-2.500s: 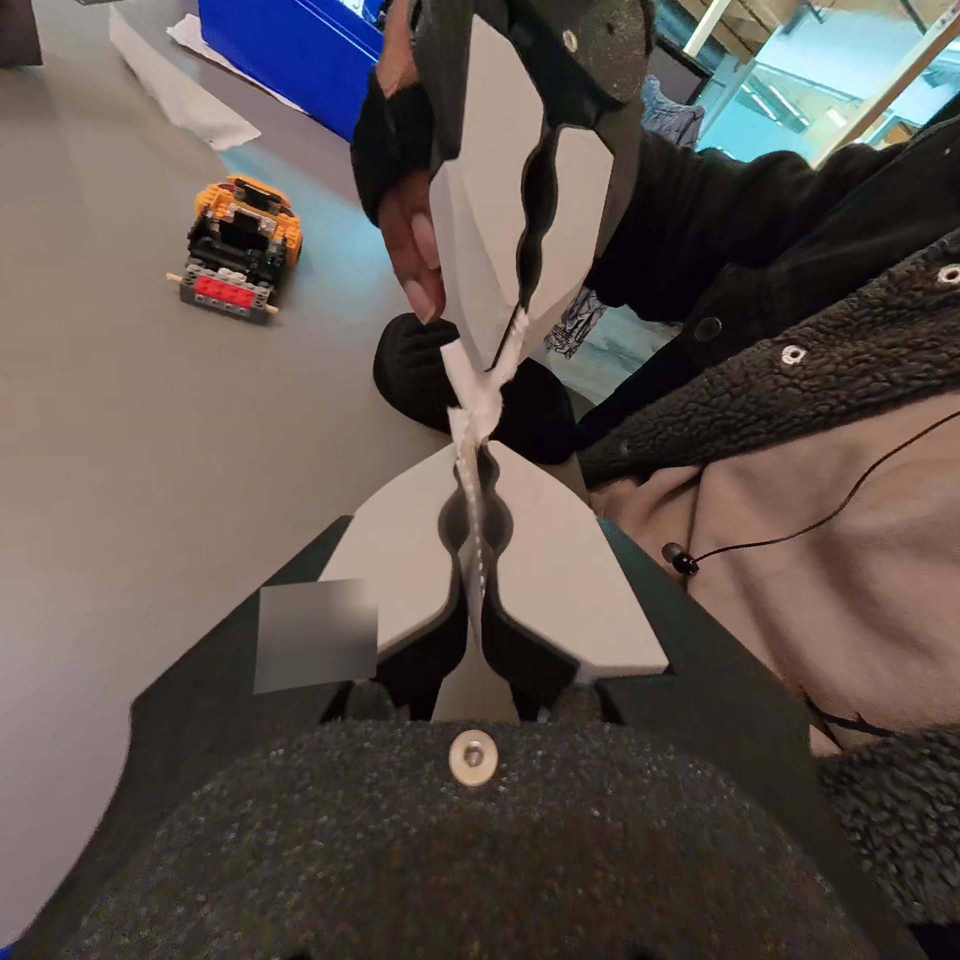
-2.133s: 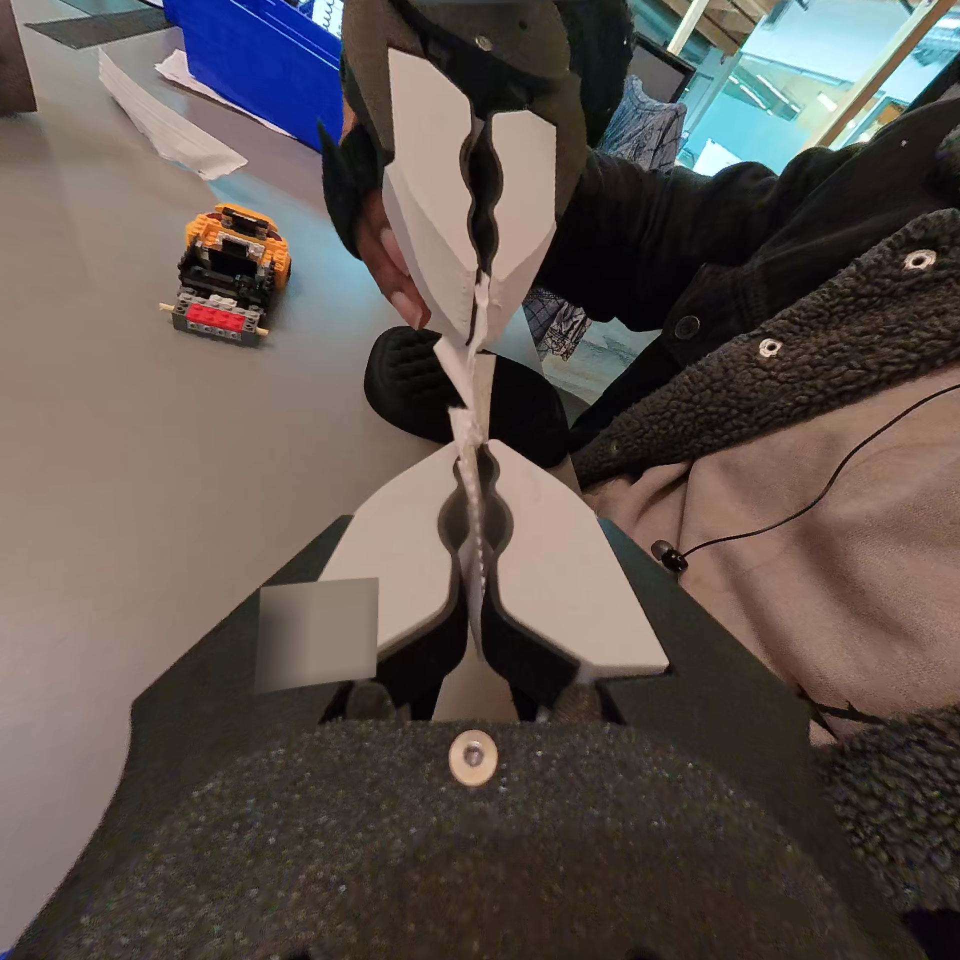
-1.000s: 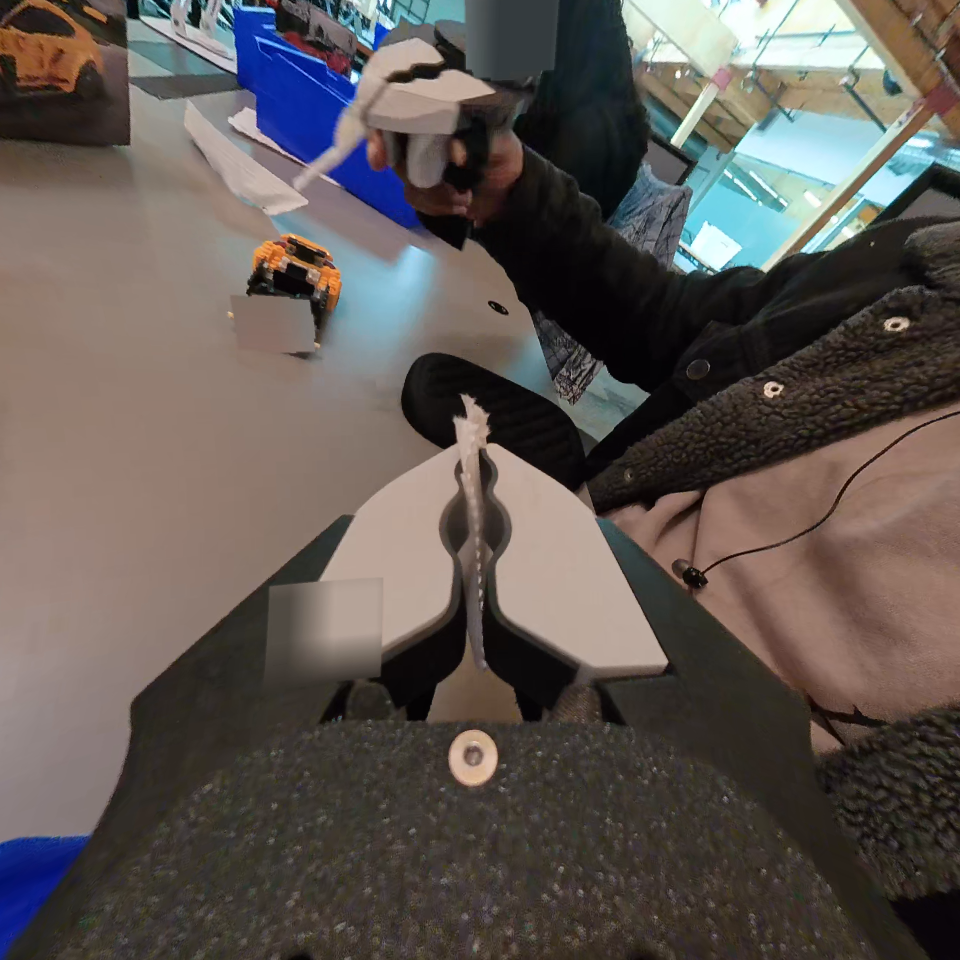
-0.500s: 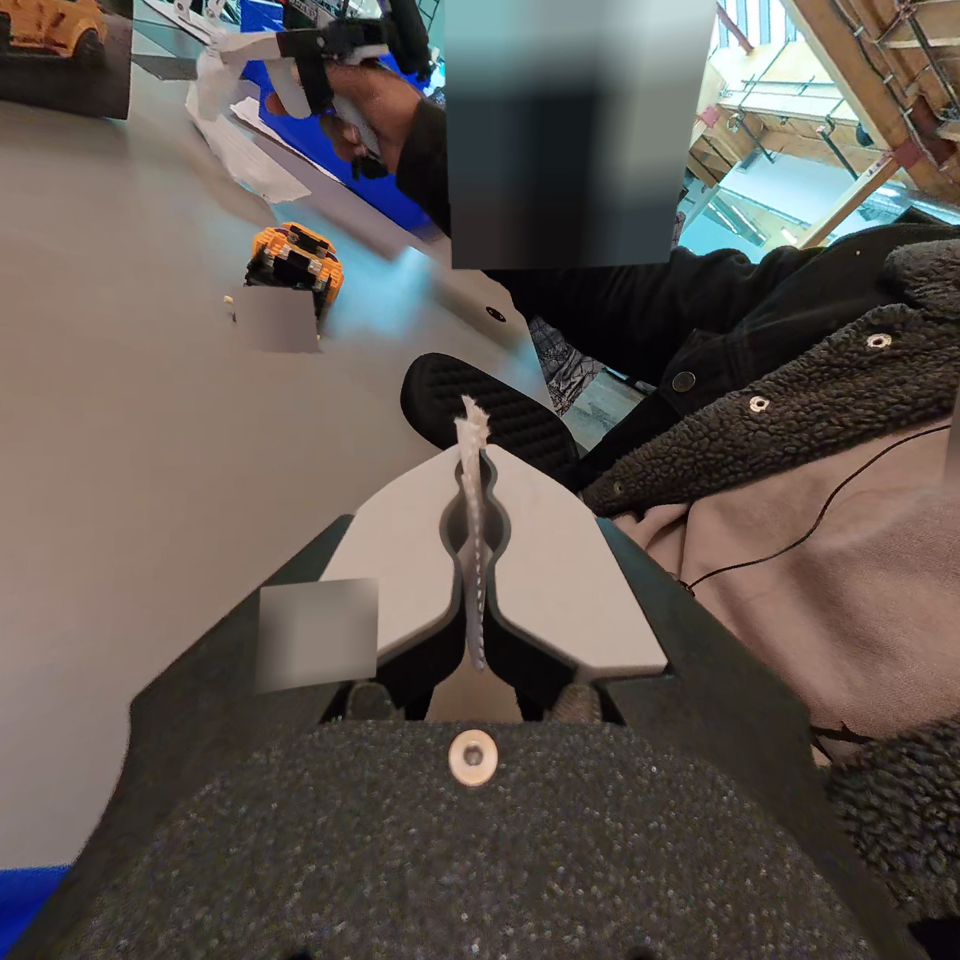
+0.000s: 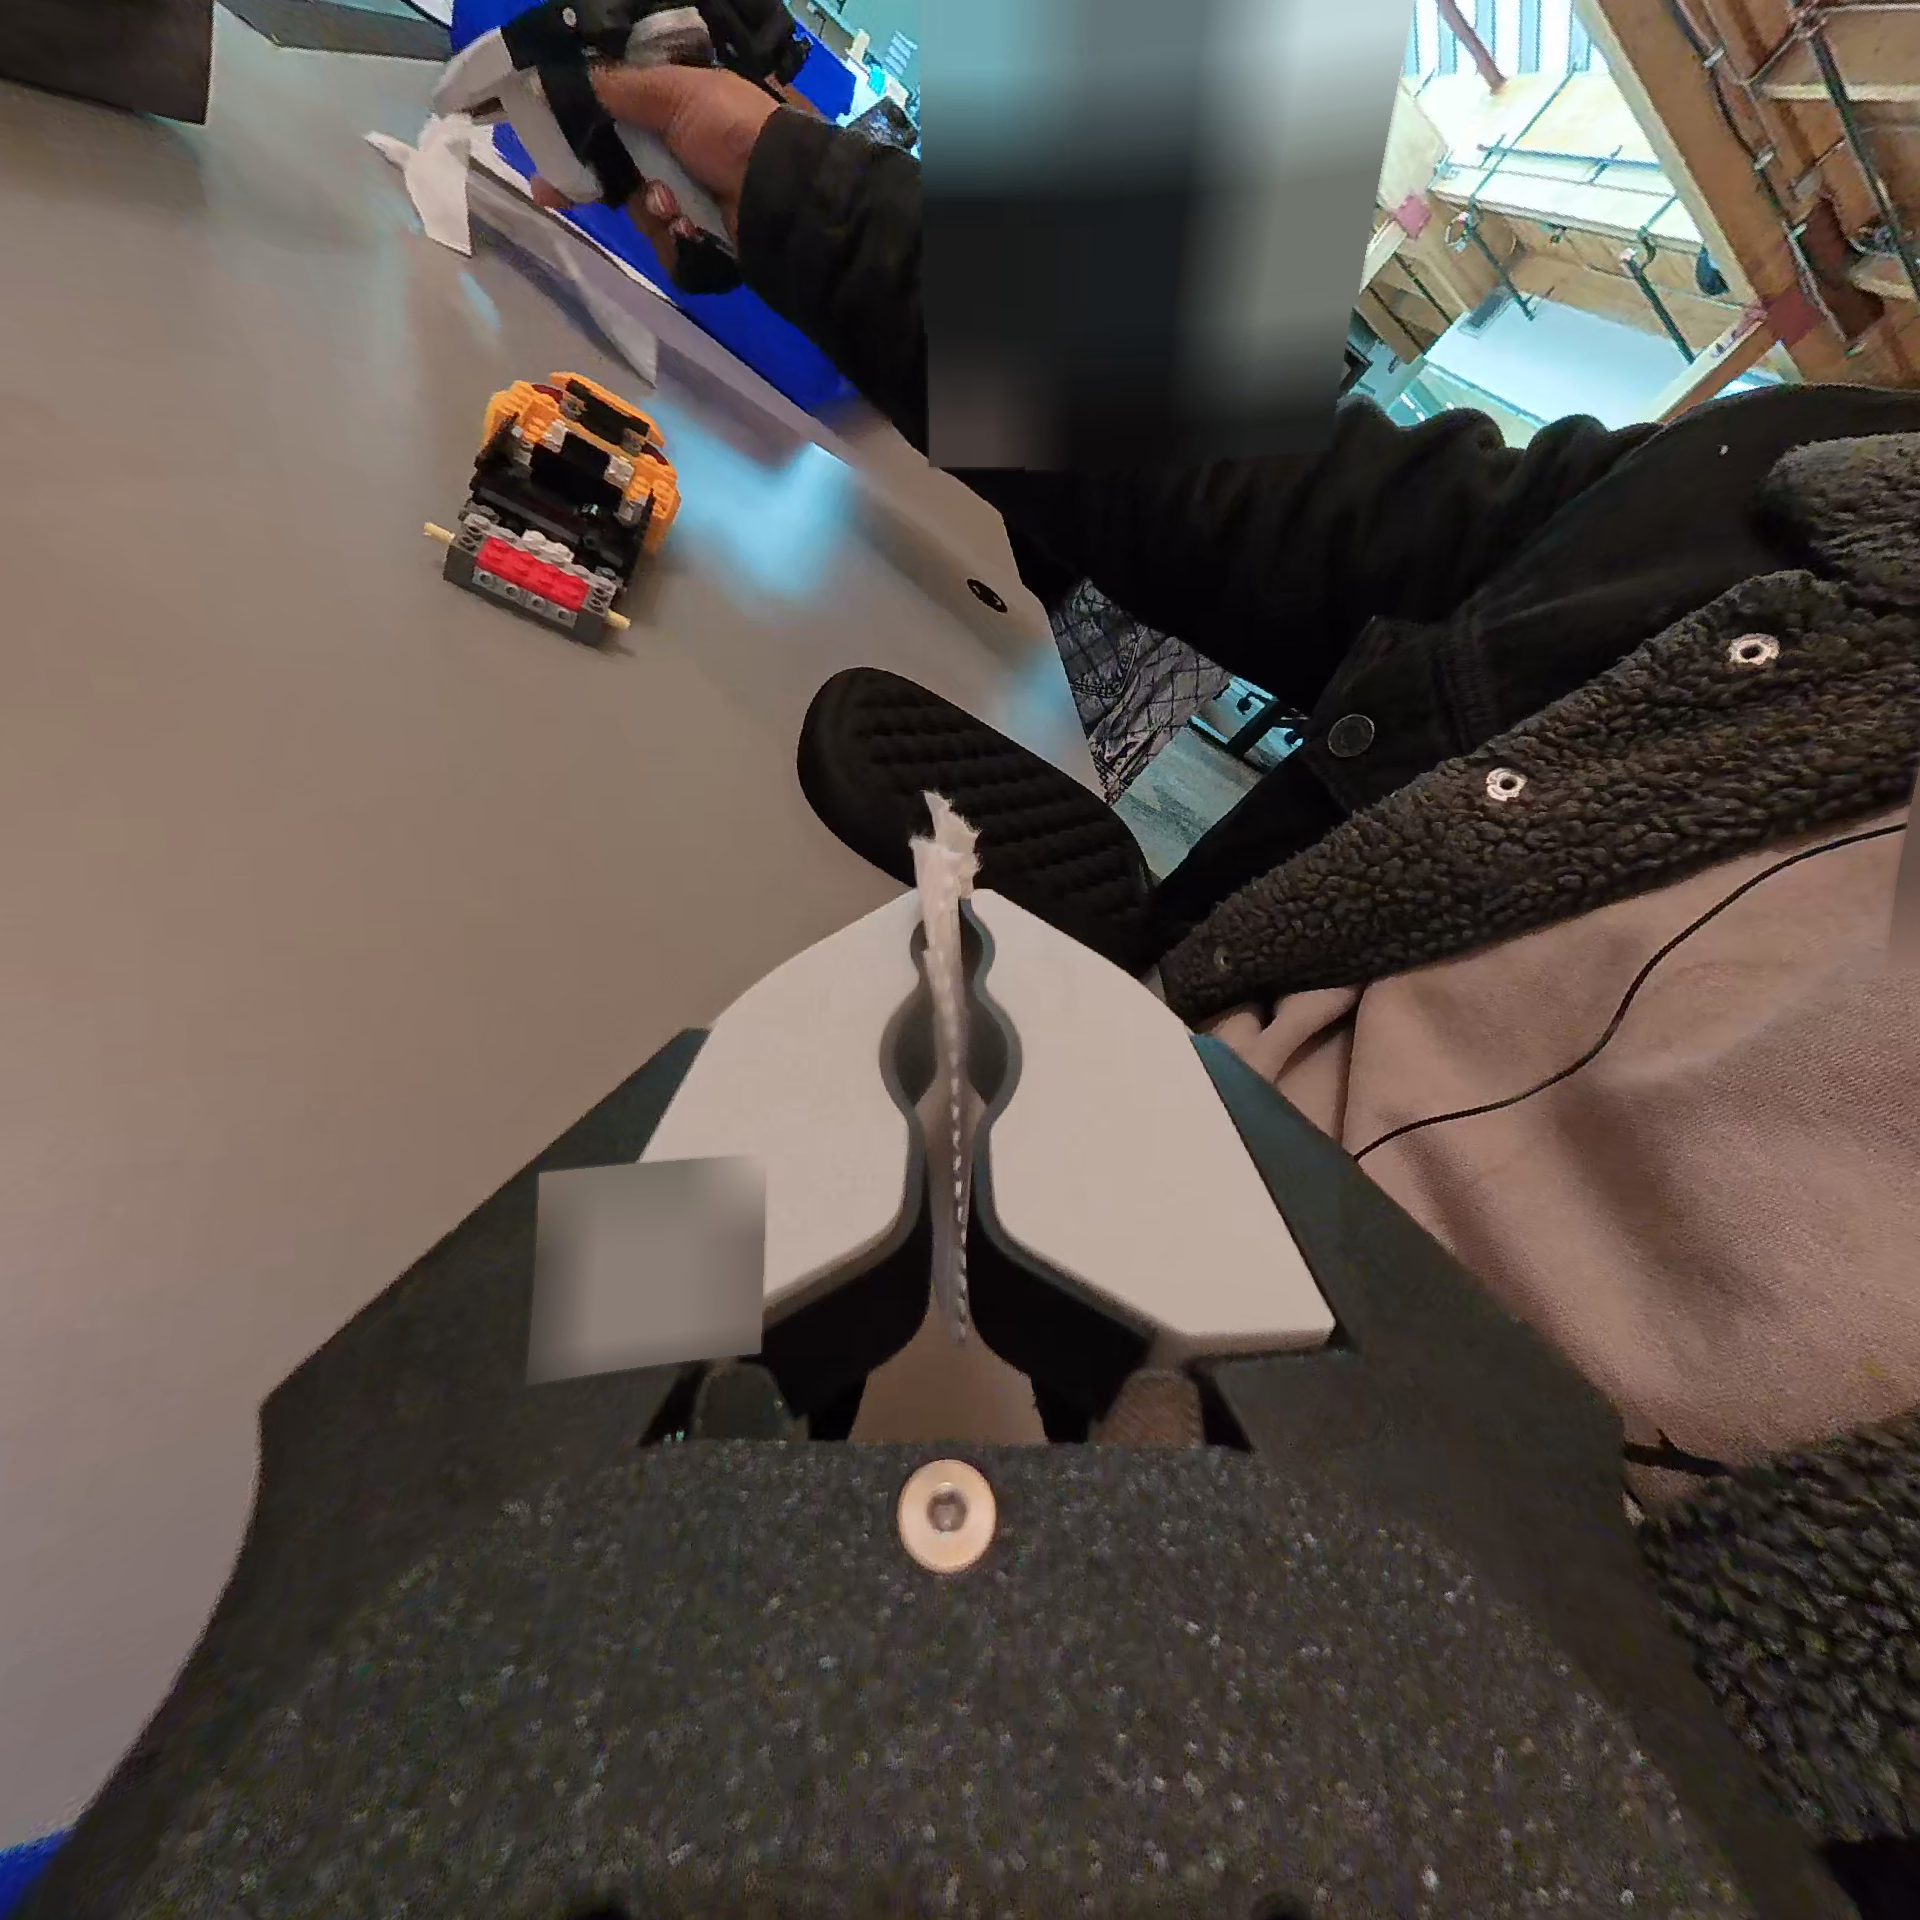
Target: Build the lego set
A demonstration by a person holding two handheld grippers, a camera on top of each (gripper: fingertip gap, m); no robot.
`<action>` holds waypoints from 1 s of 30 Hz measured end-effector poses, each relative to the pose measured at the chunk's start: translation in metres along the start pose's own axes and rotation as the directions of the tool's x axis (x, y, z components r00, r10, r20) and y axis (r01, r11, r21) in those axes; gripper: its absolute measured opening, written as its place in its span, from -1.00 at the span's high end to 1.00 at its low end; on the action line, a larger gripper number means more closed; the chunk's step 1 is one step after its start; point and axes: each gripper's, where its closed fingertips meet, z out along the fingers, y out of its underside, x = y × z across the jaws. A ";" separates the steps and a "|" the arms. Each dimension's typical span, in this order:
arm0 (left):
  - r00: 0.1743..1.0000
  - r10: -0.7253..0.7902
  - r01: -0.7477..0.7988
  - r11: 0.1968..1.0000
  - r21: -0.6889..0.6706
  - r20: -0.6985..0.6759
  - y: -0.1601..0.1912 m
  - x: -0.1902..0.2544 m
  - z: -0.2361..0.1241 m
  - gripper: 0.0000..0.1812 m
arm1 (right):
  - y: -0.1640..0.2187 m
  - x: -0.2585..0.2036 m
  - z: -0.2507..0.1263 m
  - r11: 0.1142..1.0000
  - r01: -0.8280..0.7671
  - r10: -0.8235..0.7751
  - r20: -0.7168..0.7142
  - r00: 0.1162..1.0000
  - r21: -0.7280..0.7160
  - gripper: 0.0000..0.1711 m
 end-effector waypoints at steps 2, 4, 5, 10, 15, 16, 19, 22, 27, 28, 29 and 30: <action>1.000 -0.002 0.002 1.000 0.008 0.002 -0.001 -0.001 0.000 1.00 | -0.008 0.006 -0.005 0.998 0.050 -0.049 -0.035 0.998 0.044 0.70; 1.000 0.000 0.000 1.000 0.023 0.009 -0.003 -0.002 -0.001 1.00 | -0.014 0.008 -0.012 0.992 0.105 -0.101 -0.069 0.993 0.068 0.56; 1.000 0.001 -0.002 0.999 0.033 0.013 -0.005 -0.002 -0.002 1.00 | -0.018 0.005 -0.017 0.986 0.140 -0.132 -0.080 0.988 0.094 0.53; 1.000 0.013 -0.014 0.997 0.078 0.015 -0.012 -0.001 -0.005 1.00 | -0.030 -0.102 -0.062 0.870 0.389 -0.424 0.058 0.904 0.304 0.55; 0.993 0.119 -0.119 0.989 0.088 0.003 -0.015 0.012 -0.003 1.00 | 0.067 -0.311 -0.122 0.705 0.561 -0.708 0.487 0.511 0.435 0.56; 0.988 0.152 -0.151 0.984 0.089 0.001 -0.016 0.016 -0.002 1.00 | 0.094 -0.348 -0.137 0.658 0.586 -0.743 0.538 0.399 0.474 0.56; 0.975 0.223 -0.223 0.970 0.094 0.007 -0.018 0.024 -0.001 1.00 | 0.168 -0.435 -0.177 0.535 0.613 -0.786 0.608 0.110 0.581 0.59; 0.968 0.250 -0.250 0.962 0.112 0.012 -0.020 0.029 -0.002 1.00 | 0.217 -0.485 -0.191 0.475 0.614 -0.785 0.619 -0.029 0.630 0.64; 0.962 0.273 -0.274 0.949 0.159 0.027 -0.028 0.031 -0.008 1.00 | 0.226 -0.514 -0.185 0.520 0.561 -0.764 0.645 -0.032 0.644 0.93; 0.960 0.279 -0.279 0.945 0.171 0.028 -0.029 0.032 -0.010 1.00 | 0.224 -0.515 -0.185 0.532 0.549 -0.758 0.651 -0.030 0.645 0.93; 0.957 0.288 -0.288 0.941 0.177 0.022 -0.030 0.033 -0.010 1.00 | 0.223 -0.516 -0.187 0.540 0.543 -0.749 0.661 -0.040 0.644 0.94; 0.953 0.302 -0.300 0.937 0.181 0.019 -0.030 0.035 -0.011 0.99 | 0.223 -0.516 -0.189 0.544 0.537 -0.742 0.669 -0.053 0.645 0.94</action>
